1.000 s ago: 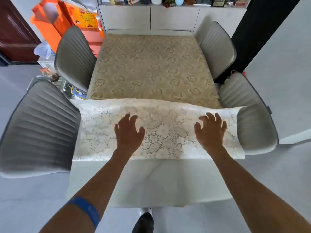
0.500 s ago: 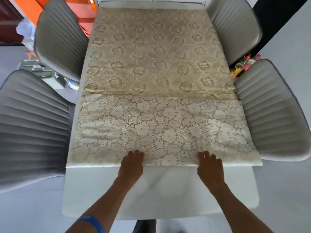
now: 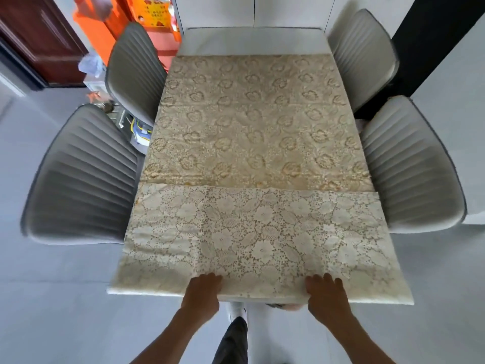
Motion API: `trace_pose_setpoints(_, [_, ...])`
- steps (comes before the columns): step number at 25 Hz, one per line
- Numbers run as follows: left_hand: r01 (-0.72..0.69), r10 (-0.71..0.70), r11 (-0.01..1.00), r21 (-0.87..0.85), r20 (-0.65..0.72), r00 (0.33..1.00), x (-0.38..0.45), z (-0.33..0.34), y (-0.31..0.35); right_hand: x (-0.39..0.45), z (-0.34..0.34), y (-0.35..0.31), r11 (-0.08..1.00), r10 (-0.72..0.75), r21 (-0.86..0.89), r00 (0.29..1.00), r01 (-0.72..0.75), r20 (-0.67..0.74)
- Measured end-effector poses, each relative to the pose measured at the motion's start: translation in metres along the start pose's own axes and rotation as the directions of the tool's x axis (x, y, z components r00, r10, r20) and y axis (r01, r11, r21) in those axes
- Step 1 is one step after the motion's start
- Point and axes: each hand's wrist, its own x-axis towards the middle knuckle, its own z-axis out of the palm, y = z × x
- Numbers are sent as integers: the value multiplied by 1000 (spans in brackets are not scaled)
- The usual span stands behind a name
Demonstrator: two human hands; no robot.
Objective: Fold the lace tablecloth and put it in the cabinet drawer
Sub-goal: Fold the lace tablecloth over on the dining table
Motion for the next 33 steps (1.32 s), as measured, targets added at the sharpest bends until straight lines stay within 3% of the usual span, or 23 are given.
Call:
trace_pose_setpoints(6, [79, -89, 980, -182, -49, 995, 0, -41, -6, 21, -35, 15, 999, -44, 26, 997, 42, 66])
trace_pose_setpoints(15, [17, -56, 953, -301, -122, 991, 146, -141, -14, 173, -99, 23, 960, 37, 272, 994, -65, 108])
trace_pose_setpoints(17, [13, -32, 971, -237, -76, 997, 184, -154, -17, 205, -103, 30, 968, 65, 234, 990, -93, 126])
trace_pose_setpoints(21, [-47, 51, 990, 134, -21, 999, 219, -148, -25, 227, -86, 39, 988, 91, 107, 984, -109, 155])
trace_pose_setpoints(26, [-23, 20, 995, 96, 40, 999, 228, -147, -31, 235, -76, 62, 979, 46, 190, 989, -72, 141])
trace_pose_setpoints(29, [-42, 39, 969, 243, 18, 999, 224, -149, -26, 241, -78, 67, 999, -34, 24, 987, 31, 155])
trace_pose_setpoints(31, [-32, 35, 983, 180, -11, 999, 221, -151, -26, 245, -80, 74, 993, -84, -71, 980, 98, 179])
trace_pose_setpoints(33, [9, -10, 994, 110, 7, 1000, 218, -156, -37, 248, -86, 91, 993, -50, -83, 952, 78, 301])
